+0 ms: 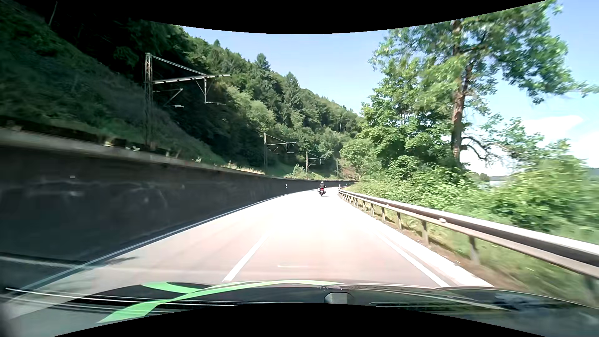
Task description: Follow the waypoints while adhering to traffic rules and regulations
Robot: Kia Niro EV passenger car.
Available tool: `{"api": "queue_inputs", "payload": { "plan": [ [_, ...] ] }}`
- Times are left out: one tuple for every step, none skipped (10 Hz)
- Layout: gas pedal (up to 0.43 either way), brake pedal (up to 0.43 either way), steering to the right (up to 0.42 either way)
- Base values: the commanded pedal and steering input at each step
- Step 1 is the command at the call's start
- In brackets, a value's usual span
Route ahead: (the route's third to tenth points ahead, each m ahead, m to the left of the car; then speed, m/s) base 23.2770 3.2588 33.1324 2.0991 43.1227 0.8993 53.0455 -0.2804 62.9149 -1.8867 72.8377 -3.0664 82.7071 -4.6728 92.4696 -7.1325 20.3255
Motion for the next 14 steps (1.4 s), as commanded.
{"api": "queue_inputs", "payload": {
  "plan": [
    [0.15, 0.0, 0.002],
    [0.15, 0.0, 0.003],
    [0.15, 0.0, 0.003],
    [0.15, 0.0, 0.004],
    [0.157, 0.0, 0.004],
    [0.169, 0.0, 0.004],
    [0.177, 0.0, 0.006],
    [0.177, 0.0, 0.008],
    [0.189, 0.0, 0.008],
    [0.197, 0.0, 0.008],
    [0.197, 0.0, 0.009],
    [0.197, 0.0, 0.008],
    [0.197, 0.0, 0.009],
    [0.197, 0.0, 0.009]
  ]
}}
